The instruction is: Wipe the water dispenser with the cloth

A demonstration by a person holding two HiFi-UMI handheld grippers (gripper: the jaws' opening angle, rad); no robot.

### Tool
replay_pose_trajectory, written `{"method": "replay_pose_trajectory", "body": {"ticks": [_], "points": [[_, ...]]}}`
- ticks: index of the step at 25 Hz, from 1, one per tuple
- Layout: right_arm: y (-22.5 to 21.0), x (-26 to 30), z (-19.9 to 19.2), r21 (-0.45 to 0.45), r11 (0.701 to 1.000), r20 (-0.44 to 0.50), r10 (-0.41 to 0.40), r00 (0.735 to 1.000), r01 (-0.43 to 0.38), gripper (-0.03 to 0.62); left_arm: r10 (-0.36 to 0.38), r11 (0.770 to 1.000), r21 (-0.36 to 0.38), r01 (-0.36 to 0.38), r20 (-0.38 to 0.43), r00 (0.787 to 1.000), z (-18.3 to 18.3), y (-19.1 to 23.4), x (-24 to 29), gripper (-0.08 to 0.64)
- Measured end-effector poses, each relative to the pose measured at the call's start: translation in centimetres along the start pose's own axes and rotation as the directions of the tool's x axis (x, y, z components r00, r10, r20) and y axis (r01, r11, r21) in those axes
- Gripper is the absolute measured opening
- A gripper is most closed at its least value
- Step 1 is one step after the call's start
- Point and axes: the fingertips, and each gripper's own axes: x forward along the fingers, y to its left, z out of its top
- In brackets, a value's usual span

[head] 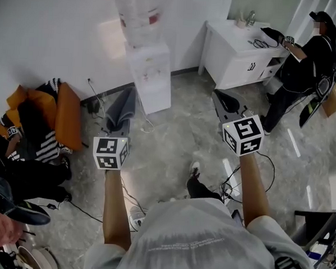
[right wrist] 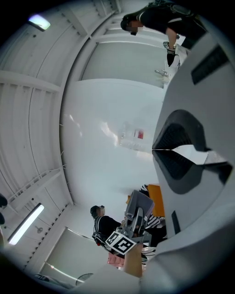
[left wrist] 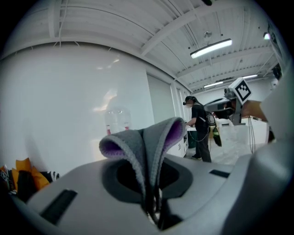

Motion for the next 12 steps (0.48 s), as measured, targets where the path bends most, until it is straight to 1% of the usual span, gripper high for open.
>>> {"method": "replay_pose_trajectory", "body": {"ticks": [7, 12], "points": [[-5.7, 5.9, -2.3, 0.027, 0.999, -0.01, 0.021, 1.0, -0.021, 0.015, 0.005, 1.0, 0.004, -0.005, -0.043, 0.999, 0.5, 0.4, 7.7, 0.052], [-11.2, 11.6, -3.1, 0.05, 0.997, -0.012, 0.057, 0.998, -0.057, 0.015, 0.038, 0.998, -0.055, -0.043, -0.079, 0.996, 0.7, 2.1, 14.4, 0.052]]}}
